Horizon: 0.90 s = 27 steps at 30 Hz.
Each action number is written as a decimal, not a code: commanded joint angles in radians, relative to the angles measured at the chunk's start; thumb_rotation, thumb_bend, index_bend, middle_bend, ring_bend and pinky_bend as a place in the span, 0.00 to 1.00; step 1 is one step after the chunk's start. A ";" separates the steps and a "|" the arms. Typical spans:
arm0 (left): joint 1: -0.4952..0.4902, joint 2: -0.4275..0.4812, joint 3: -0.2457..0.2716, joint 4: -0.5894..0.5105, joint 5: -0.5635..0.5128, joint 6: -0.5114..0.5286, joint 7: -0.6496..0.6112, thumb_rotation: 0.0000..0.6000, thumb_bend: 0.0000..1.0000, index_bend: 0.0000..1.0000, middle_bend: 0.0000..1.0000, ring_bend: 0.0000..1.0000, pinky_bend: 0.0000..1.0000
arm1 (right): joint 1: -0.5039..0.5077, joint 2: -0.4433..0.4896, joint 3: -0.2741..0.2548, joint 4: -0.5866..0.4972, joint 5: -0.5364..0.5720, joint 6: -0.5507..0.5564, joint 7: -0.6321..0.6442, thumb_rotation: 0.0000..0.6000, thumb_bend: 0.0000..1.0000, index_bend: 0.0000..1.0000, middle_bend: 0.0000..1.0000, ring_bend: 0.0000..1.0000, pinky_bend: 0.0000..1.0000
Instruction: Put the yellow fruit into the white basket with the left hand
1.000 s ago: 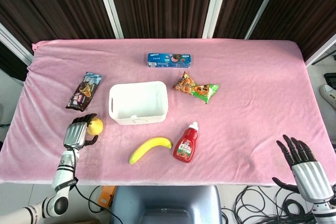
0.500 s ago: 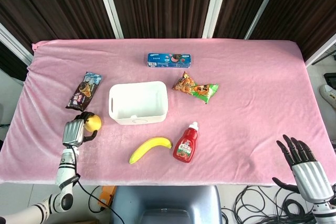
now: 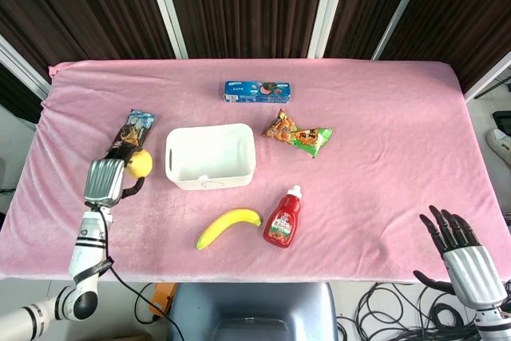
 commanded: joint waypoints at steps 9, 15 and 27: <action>-0.185 -0.143 -0.113 -0.013 -0.073 0.007 0.145 1.00 0.49 0.47 0.58 0.56 0.64 | 0.000 0.007 -0.007 0.003 -0.010 0.003 0.017 1.00 0.11 0.08 0.08 0.08 0.24; -0.213 -0.200 -0.095 -0.005 -0.116 -0.018 0.143 1.00 0.37 0.15 0.23 0.30 0.49 | 0.000 0.014 -0.010 0.004 -0.016 0.007 0.032 1.00 0.11 0.08 0.08 0.08 0.24; -0.198 -0.197 -0.071 -0.032 -0.141 -0.004 0.104 1.00 0.27 0.00 0.00 0.00 0.26 | 0.002 0.012 -0.010 0.001 -0.013 -0.003 0.017 1.00 0.11 0.08 0.08 0.08 0.24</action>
